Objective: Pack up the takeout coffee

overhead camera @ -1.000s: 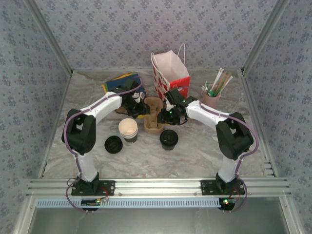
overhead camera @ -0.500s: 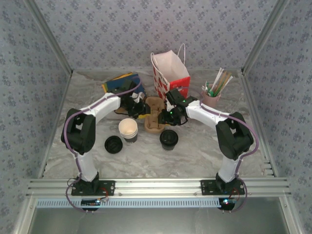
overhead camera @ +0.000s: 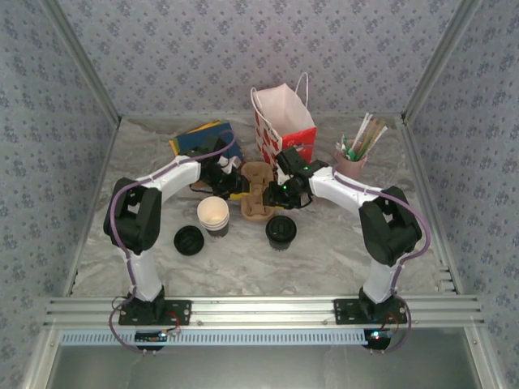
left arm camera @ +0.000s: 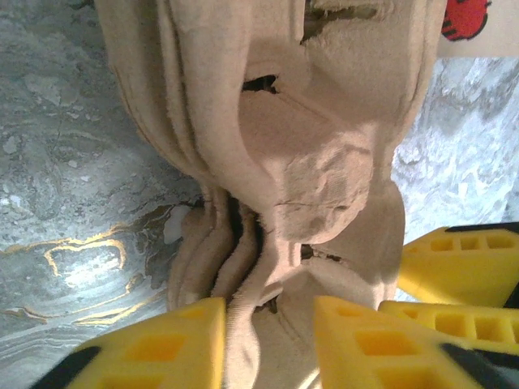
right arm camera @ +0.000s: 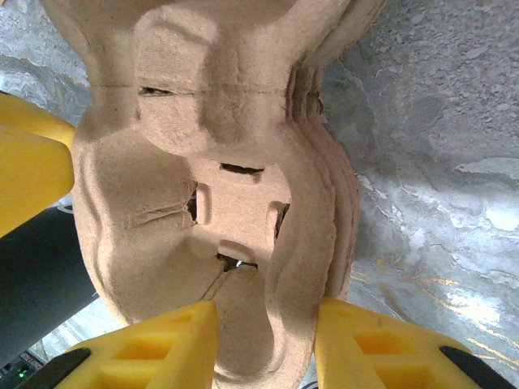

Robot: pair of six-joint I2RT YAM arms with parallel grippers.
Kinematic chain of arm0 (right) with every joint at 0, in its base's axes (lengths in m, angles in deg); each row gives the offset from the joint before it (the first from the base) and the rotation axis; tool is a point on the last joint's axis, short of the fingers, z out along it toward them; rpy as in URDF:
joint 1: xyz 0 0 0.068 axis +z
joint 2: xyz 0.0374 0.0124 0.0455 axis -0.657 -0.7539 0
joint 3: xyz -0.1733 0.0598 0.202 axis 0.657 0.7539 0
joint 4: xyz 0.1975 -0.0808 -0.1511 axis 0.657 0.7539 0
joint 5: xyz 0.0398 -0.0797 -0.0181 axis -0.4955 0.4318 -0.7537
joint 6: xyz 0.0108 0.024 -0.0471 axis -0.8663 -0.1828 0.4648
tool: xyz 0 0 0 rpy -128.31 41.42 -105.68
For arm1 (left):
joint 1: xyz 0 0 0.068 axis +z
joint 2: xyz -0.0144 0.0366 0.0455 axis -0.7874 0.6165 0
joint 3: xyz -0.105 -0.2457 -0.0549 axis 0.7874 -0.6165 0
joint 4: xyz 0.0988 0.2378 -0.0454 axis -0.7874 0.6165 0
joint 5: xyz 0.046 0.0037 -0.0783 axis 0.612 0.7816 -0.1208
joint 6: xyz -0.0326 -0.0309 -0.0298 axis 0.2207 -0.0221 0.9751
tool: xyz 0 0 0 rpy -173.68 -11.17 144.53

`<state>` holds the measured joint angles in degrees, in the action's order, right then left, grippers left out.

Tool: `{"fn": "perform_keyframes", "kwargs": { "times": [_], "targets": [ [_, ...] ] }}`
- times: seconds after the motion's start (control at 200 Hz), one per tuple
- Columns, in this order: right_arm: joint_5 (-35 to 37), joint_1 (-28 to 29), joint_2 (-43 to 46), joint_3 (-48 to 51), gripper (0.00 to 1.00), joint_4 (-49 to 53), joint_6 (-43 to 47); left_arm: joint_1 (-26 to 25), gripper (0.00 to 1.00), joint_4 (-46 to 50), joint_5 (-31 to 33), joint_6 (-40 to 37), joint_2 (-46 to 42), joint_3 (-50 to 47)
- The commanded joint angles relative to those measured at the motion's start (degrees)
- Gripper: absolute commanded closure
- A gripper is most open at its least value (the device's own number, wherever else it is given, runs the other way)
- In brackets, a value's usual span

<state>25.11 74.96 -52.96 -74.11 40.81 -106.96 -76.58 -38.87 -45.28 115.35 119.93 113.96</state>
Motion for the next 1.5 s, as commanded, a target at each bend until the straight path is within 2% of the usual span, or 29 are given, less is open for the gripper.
{"fn": "perform_keyframes", "kwargs": {
  "times": [0.0,0.64,1.014,1.194,1.334,1.494],
  "targets": [
    [-1.04,0.54,-0.51,-2.37,0.64,-1.44,0.78,-0.47,0.72,-1.27,-4.28,-1.01,0.73,-0.31],
    [1.12,0.36,0.06,-3.5,0.63,0.84,1.71,0.76,0.7,-1.6,-5.69,2.43,-3.57,0.37],
    [0.72,0.39,-0.4,-4.05,0.65,0.7,1.74,1.33,0.73,-3.41,-8.79,4.49,-2.07,-0.2],
    [0.44,0.39,-0.61,-4.05,0.66,0.41,1.74,1.37,0.73,-6.55,-12.54,6.6,-1.25,-1.21],
    [0.37,0.39,-0.64,-4.15,0.66,0.38,1.74,1.41,0.68,-7.84,-13.48,7.36,-0.54,-1.6],
    [0.27,0.39,-0.87,-4.1,0.66,0.15,1.74,1.35,0.68,-7.89,-13.33,7.59,-0.08,-1.96]
  ]
}}
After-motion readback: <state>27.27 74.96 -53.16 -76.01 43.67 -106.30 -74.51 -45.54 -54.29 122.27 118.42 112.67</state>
